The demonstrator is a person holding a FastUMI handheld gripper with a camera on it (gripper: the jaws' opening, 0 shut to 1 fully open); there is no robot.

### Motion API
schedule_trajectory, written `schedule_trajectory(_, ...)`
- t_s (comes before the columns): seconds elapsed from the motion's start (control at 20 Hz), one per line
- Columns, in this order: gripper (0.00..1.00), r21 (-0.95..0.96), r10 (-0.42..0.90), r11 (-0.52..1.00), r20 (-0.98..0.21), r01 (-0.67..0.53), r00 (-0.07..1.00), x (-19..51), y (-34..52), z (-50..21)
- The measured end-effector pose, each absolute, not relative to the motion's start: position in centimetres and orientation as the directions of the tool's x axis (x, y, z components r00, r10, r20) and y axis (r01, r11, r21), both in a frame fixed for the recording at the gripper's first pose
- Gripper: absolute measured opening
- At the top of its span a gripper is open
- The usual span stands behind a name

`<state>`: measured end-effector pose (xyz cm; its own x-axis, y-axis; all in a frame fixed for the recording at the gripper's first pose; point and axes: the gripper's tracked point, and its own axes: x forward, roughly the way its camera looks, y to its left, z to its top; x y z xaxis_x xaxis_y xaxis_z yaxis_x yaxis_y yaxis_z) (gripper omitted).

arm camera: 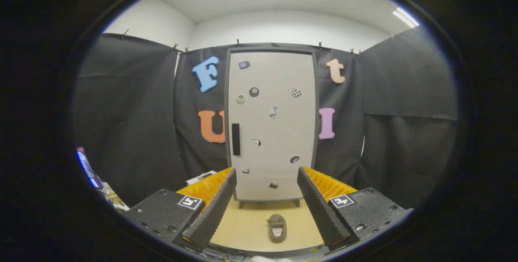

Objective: Open the shoe cabinet door, grab the shoes and put them into the shoe cabinet, then close the shoe cabinet door.

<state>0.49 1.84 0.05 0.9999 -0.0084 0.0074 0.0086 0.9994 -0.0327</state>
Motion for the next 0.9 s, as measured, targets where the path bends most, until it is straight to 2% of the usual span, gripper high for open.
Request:
schedule_trajectory(0.35,0.99,-0.039,0.006,0.999,-0.016,-0.006,1.000,5.8,3.2,-1.4)
schedule_trajectory(0.9,0.99,-0.085,0.098,0.992,0.033,-0.095,0.995,22.1,10.3,0.4)
